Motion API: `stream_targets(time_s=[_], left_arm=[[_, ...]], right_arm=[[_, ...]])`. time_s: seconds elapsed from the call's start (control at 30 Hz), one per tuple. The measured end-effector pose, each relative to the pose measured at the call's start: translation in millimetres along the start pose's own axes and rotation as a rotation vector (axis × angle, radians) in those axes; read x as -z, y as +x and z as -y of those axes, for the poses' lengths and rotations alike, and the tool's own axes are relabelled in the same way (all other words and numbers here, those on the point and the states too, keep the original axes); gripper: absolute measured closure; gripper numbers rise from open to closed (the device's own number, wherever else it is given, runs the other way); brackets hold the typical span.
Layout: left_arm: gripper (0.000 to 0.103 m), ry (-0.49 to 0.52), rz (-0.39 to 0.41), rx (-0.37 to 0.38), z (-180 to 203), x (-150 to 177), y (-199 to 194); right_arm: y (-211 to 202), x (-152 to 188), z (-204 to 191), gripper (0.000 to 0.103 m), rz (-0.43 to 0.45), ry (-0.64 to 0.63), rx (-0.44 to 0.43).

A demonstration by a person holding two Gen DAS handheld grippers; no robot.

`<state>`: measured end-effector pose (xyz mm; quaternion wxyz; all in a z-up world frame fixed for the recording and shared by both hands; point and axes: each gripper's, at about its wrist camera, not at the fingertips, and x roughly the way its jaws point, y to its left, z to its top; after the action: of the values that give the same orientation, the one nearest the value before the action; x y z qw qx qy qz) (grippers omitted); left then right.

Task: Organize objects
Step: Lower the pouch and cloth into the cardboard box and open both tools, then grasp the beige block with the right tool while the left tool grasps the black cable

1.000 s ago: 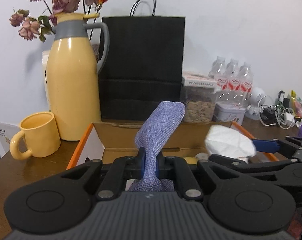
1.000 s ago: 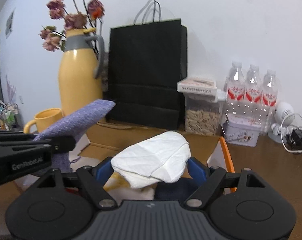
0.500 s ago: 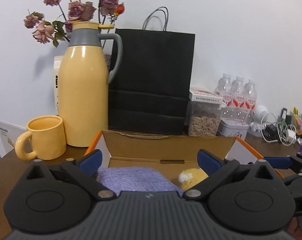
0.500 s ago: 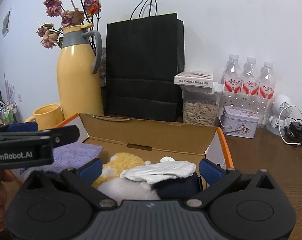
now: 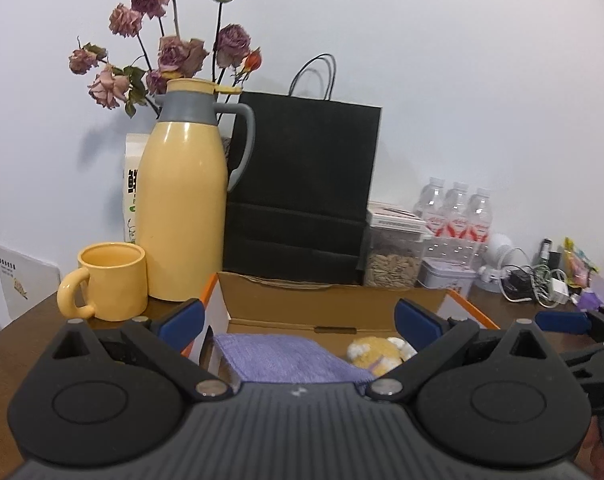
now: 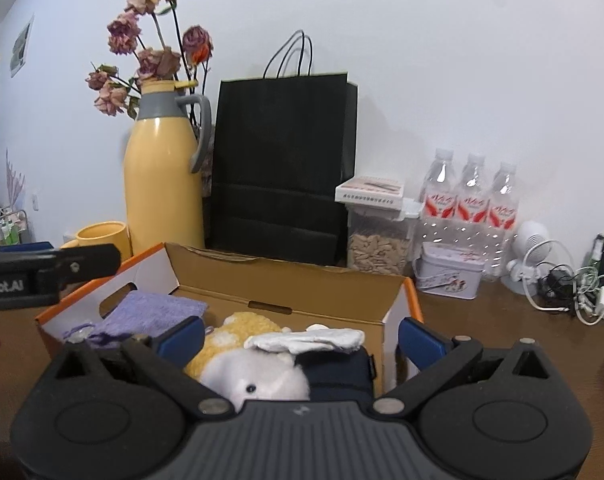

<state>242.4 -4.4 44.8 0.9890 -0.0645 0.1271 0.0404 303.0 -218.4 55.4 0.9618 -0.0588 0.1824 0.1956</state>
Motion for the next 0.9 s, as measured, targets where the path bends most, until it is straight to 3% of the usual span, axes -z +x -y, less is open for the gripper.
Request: stream_targets(time_s=[0.2,0.4,0.73,0.9], left_arm=[[0.000,0.031,-0.022,0.027,-2,18,-25],[0.000,0.035,-0.087,0.027,-10,37,-43],[0.000,0.022,-0.215,0.054,-25,65,-55],[0.000,0.011,-0.236,0.053,-28,70,-59]], right_arm=[[-36,17,-2,0.000,0.036,0.007,0.013],[-58,36,-5,0.000,0.012,0.013,0.018],[-71,77,-10,0.000,-0.129,-0.001,0.035],[-65,90,-5,0.001,-0.221,0.011,0.083]])
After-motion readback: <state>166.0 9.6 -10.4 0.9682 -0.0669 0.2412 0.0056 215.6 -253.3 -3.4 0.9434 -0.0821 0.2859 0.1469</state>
